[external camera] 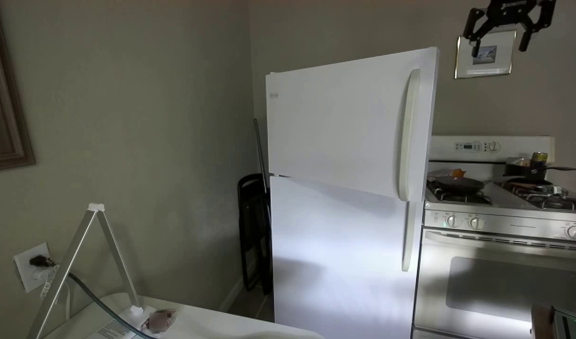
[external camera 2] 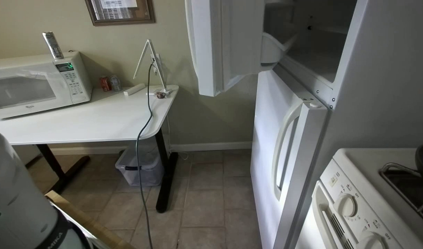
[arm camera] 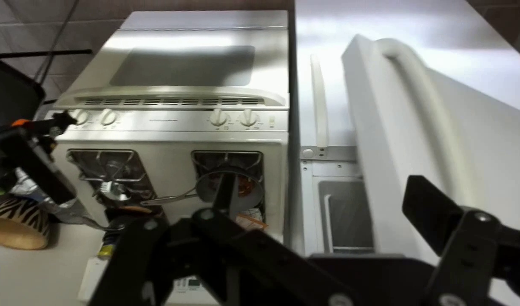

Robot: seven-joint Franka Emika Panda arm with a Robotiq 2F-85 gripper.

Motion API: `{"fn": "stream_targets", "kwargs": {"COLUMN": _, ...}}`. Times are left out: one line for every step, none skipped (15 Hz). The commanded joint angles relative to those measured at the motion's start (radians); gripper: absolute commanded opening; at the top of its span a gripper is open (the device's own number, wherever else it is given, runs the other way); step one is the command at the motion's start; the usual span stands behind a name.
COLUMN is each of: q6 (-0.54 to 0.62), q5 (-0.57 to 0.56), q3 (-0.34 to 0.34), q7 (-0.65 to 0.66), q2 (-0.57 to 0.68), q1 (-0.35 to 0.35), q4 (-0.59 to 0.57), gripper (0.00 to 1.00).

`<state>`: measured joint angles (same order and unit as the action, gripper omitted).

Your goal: Push the top refrigerator door closed

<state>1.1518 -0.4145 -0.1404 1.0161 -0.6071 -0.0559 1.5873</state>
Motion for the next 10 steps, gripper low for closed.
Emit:
{"fn": "stream_targets", "kwargs": {"q6": 0.228, "q5": 0.118, "q3": 0.02, "q7": 0.104, "q2": -0.028, "q1": 0.005, "q4": 0.119, "gripper": 1.0}}
{"fn": "stream_targets", "kwargs": {"q6": 0.308, "q5": 0.141, "q3": 0.025, "q7": 0.122, "q2": -0.024, "q1": 0.003, "q4": 0.153, "gripper": 1.0}}
{"fn": "stream_targets", "kwargs": {"q6": 0.382, "q5": 0.151, "q3": 0.026, "q7": 0.136, "q2": -0.018, "q1": -0.005, "q4": 0.185, "gripper": 1.0}}
{"fn": "stream_targets", "kwargs": {"q6": 0.478, "q5": 0.151, "q3": 0.032, "q7": 0.147, "q2": -0.018, "q1": -0.01, "q4": 0.229, "gripper": 1.0}}
{"fn": "stream_targets", "kwargs": {"q6": 0.539, "q5": 0.145, "q3": 0.033, "q7": 0.155, "q2": -0.009, "q1": -0.019, "q4": 0.259, "gripper": 1.0}}
{"fn": "stream_targets", "kwargs": {"q6": 0.605, "q5": 0.14, "q3": 0.043, "q7": 0.153, "q2": -0.001, "q1": -0.025, "q4": 0.294, "gripper": 1.0}}
{"fn": "stream_targets", "kwargs": {"q6": 0.652, "q5": 0.135, "q3": 0.047, "q7": 0.16, "q2": 0.01, "q1": -0.037, "q4": 0.32, "gripper": 1.0}}
{"fn": "stream_targets", "kwargs": {"q6": 0.705, "q5": 0.126, "q3": 0.054, "q7": 0.154, "q2": 0.021, "q1": -0.046, "q4": 0.35, "gripper": 1.0}}
{"fn": "stream_targets", "kwargs": {"q6": 0.742, "q5": 0.112, "q3": 0.057, "q7": 0.156, "q2": 0.033, "q1": -0.065, "q4": 0.369, "gripper": 1.0}}
{"fn": "stream_targets", "kwargs": {"q6": 0.773, "q5": 0.1, "q3": 0.061, "q7": 0.152, "q2": 0.048, "q1": -0.081, "q4": 0.385, "gripper": 1.0}}
